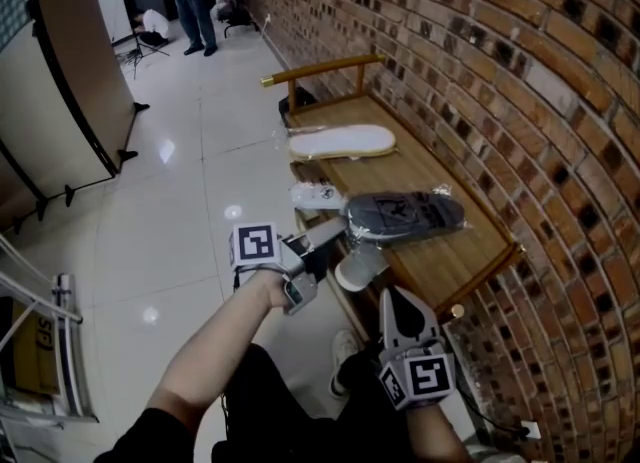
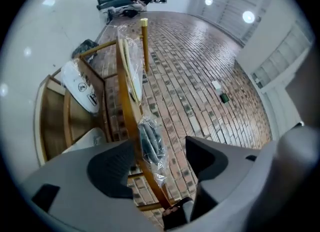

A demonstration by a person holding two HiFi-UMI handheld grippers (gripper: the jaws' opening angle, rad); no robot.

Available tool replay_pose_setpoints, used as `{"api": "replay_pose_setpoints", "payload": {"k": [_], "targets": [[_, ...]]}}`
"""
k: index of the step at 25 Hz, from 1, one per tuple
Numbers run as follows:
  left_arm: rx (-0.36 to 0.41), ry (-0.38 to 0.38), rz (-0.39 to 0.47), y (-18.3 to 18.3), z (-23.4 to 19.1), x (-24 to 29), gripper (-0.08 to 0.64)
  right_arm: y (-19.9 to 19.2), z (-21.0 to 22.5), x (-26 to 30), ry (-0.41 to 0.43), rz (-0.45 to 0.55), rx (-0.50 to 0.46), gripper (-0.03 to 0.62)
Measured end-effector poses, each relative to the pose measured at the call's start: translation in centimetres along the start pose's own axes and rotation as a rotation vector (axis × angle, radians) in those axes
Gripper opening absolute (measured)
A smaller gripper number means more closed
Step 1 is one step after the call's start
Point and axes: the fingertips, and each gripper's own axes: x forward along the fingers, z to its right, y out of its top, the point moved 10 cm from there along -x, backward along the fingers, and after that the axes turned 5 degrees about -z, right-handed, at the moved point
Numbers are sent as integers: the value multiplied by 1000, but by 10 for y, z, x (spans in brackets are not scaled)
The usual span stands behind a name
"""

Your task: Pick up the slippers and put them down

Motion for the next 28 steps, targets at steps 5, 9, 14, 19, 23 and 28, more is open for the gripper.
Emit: {"api": "replay_pose_setpoints", "payload": {"k": [5, 9, 14, 19, 23, 28], "targets": [[-86, -30, -53, 5, -13, 23, 311, -3, 0, 2, -5, -10, 8, 11], [-114, -2, -64, 7, -17, 37, 311, -2, 7, 5, -16, -16, 3, 12], [-146, 8, -29, 9, -19, 42, 145, 1, 9, 6, -21, -19, -2, 11], [-145, -35, -1, 7, -11, 33, 112, 5, 7, 8, -11, -16, -12, 12], [-123, -92, 92, 3, 6, 8, 108, 14, -1, 5, 2, 7, -33, 11], [-5, -120, 263, 3, 30, -59, 109, 25, -25, 13, 60, 48, -42, 11]]}}
